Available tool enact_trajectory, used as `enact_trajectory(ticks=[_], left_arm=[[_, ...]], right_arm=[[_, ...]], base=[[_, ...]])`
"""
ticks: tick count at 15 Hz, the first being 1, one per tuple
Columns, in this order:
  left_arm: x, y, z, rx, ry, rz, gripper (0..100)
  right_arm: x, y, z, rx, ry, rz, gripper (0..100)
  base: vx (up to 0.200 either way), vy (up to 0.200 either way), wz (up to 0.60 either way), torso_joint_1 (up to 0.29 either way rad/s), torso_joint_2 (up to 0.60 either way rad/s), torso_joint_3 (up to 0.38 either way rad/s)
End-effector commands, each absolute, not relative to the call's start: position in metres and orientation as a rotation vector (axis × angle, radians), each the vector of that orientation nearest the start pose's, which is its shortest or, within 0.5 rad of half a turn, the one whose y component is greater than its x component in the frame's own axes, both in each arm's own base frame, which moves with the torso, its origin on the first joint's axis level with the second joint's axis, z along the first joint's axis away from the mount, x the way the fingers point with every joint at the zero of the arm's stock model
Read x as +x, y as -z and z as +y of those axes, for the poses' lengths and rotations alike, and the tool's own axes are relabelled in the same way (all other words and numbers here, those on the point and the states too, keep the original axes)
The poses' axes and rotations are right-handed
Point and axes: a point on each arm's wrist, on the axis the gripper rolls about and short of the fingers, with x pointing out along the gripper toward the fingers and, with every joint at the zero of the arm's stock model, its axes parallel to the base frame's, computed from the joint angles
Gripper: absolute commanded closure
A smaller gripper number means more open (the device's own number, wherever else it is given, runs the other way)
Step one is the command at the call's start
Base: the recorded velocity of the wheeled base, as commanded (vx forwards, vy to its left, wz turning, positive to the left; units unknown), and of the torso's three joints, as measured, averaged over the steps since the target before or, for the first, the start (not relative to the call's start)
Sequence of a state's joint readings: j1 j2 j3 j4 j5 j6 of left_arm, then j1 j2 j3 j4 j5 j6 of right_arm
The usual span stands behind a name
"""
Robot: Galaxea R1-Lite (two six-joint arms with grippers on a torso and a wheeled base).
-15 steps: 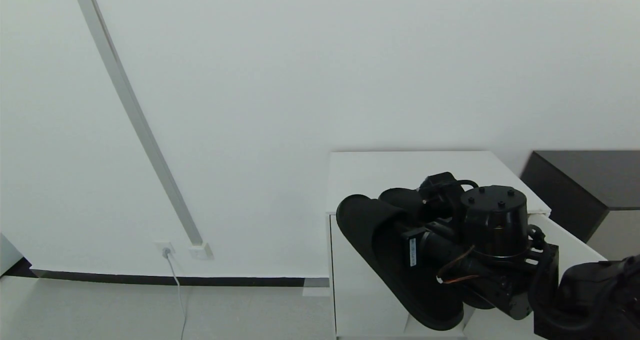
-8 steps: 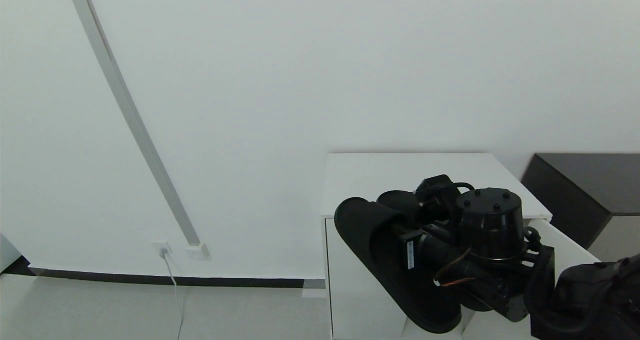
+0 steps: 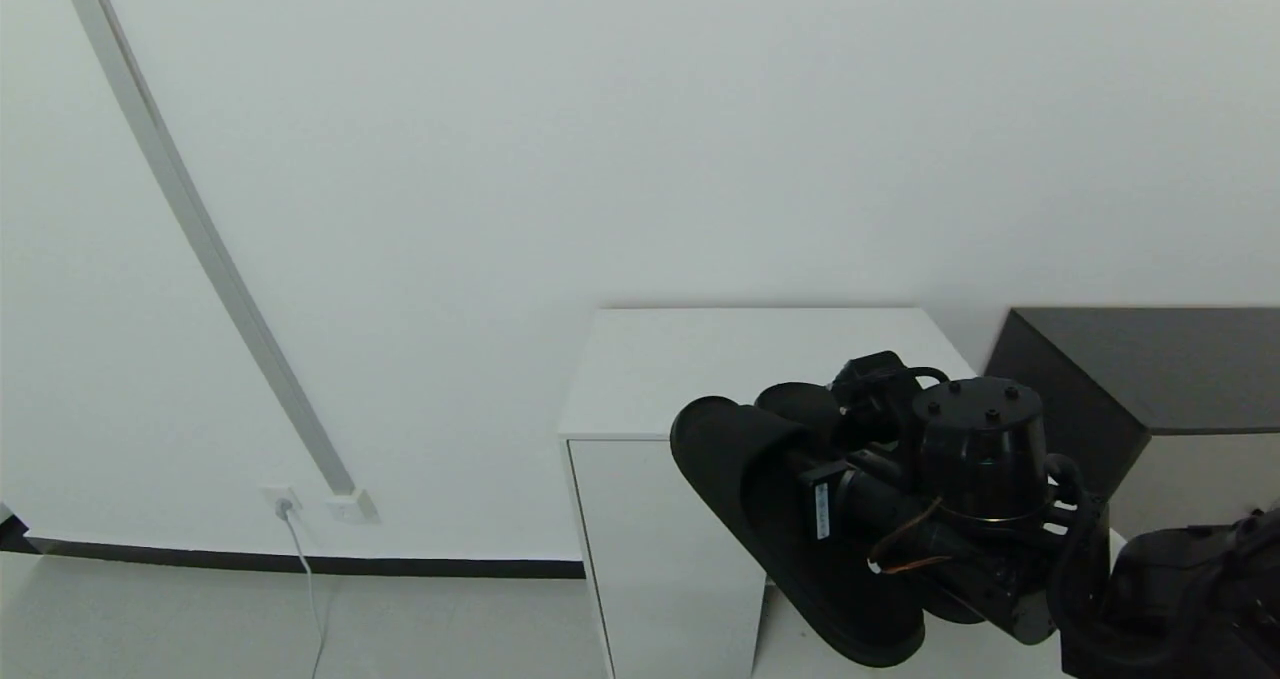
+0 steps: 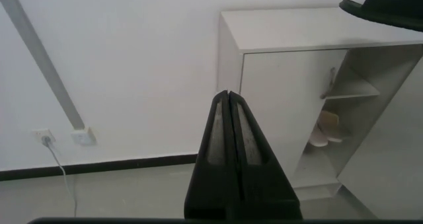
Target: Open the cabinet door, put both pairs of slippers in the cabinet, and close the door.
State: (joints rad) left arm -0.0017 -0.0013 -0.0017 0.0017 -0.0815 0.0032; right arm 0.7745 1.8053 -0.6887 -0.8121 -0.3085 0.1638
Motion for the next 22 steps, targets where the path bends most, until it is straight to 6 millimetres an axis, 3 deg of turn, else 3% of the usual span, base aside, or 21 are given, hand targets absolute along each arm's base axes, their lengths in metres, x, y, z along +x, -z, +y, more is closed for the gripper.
enact_trajectory(ticks=[1, 10, 22], left_arm=[[-0.023, -0.0757, -0.0018, 0.003, 0.083, 0.0, 100], [-0.023, -0.0757, -0.0018, 0.003, 0.084, 0.0, 100], [-0.023, -0.0757, -0.0018, 0.003, 0.083, 0.0, 100]], right_arm=[[0.2273, -0.1366, 0.213, 0.001, -0.439, 0.302, 100], [0.2259, -0.1369, 0.2109, 0.002, -0.419, 0.292, 100], [0.2211, -0.1307, 0.2062, -0.034, -0.43, 0.253, 100]], base=[[0.0, -0.2, 0.0, 0.002, 0.0, 0.007], [0.0, -0.2, 0.0, 0.001, 0.0, 0.001], [0.0, 0.0, 0.0, 0.0, 0.0, 0.0]])
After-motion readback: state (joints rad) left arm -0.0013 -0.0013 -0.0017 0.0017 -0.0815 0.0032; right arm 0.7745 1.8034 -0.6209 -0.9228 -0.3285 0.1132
